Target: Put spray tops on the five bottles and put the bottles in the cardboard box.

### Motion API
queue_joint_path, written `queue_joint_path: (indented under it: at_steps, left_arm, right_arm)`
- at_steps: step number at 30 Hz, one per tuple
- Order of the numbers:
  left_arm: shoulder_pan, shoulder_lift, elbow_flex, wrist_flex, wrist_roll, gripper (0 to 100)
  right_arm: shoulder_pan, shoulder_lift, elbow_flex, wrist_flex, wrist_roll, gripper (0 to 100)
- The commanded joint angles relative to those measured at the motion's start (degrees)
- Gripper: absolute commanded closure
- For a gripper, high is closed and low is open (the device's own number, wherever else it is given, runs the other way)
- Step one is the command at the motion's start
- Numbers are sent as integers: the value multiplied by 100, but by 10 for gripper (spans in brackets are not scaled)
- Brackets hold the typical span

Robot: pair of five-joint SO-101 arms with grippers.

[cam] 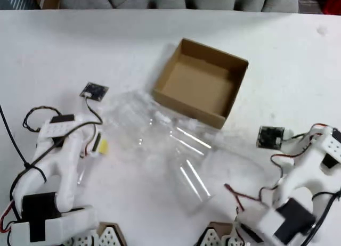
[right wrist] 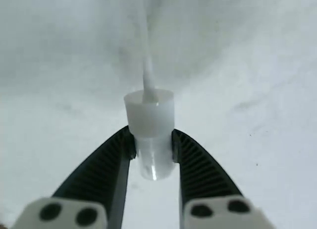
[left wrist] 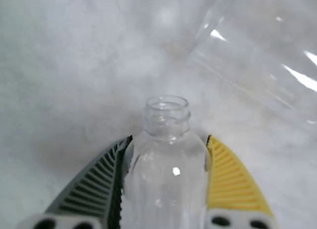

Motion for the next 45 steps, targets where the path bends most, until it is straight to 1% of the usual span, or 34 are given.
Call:
queue_joint_path:
  at_steps: [1,3,7,9,11,15,17,20,21,23,26,29,34,37,39,45]
  left_arm:
    - [-66,-259,-35,-149,62,980]
    - [-66,-259,-35,-149,62,980]
    - [-66,-251,-44,-149,62,980]
    - [-66,-251,-44,-149,62,980]
    - [-66,-251,-44,-149,62,980]
    - [-66,-251,-53,-149,62,980]
    - [-66,-251,-53,-149,62,980]
    - [-66,-251,-53,-149,62,980]
    - [-66,-251,-44,-149,62,980]
    - [-66,-251,-44,-149,62,980]
    - [-66,-251,-44,-149,62,980]
    - [-66,-251,-44,-149,62,980]
    - [-66,-251,-44,-149,62,980]
    - [-66,-251,-53,-149,62,980]
    - [-66,-251,-53,-149,62,980]
    - [-66,-251,-35,-149,62,980]
  right_arm:
    - [251,514,-273,-884,545,976]
    - [268,769,-273,-1262,484,942]
    - [277,927,-273,-1569,88,763]
    - [233,840,-273,-1534,0,723]
    - [224,637,-273,-1508,-229,735]
    - [224,31,-273,-1165,-738,823]
    - [224,-330,-273,-804,-826,854]
    - [268,-919,-273,-110,-853,877]
    - [277,-1112,-273,127,-976,886]
    - [295,-1464,-273,497,-1521,918]
    - [338,-1877,-264,848,-2681,983]
    - [382,-2105,-246,1103,-3956,974]
    - [743,-2132,-229,1288,-6330,983]
    - [1095,-2167,-105,1200,-7411,983]
    - [1253,-2185,35,1103,-7824,983]
    - [1490,-2193,730,734,-7912,983]
